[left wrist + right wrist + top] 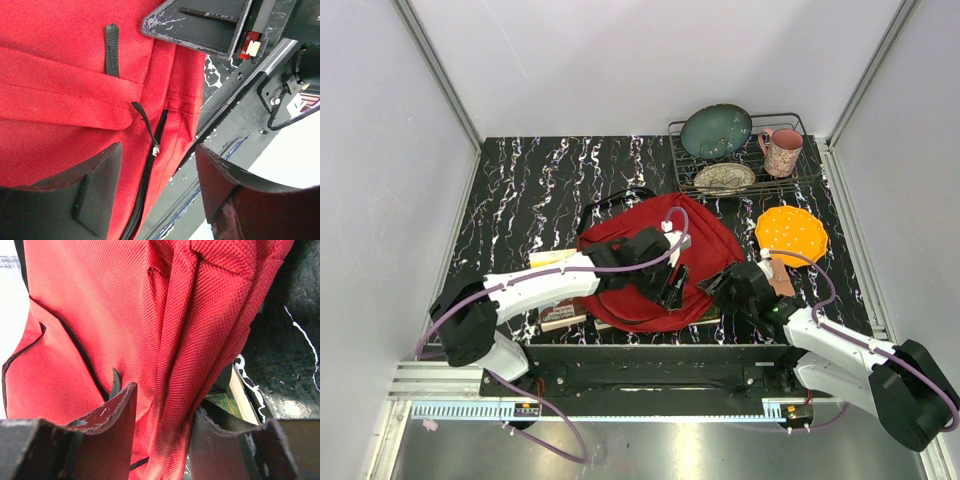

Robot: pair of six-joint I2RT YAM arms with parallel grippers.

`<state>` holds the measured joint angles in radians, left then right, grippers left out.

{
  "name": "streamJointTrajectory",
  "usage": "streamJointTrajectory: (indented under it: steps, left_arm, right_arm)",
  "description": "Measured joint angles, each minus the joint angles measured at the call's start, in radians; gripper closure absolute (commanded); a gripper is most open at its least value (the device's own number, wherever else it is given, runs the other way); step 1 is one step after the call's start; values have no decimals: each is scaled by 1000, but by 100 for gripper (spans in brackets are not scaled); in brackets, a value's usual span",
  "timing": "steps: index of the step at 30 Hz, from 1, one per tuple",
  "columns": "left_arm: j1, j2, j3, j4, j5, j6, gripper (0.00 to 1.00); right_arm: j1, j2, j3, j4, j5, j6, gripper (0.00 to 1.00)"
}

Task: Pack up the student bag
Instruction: Unzip the student bag at the center of the board.

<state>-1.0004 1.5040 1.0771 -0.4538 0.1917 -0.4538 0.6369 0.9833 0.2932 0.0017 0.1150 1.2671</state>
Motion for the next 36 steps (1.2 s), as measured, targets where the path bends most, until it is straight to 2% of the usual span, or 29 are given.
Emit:
streamJointTrajectory:
  steps: [11,19,27,30,36]
  left_arm:
    - [-17,85,2,18,17,-6,47]
    - [-18,128,4,31,8,-19,59]
    - [-30,149,7,31,-15,-30,63]
    - [-34,154,10,31,-31,-37,70]
    - [-36,183,20,35,-54,-46,100]
  right_arm:
    - [0,0,0,-27,2,7,54]
    - [0,0,0,-43,2,7,55]
    - [0,-6,0,-54,5,7,56]
    - [0,-13,0,-56,6,7,56]
    - [0,-15,0,-57,8,6,59]
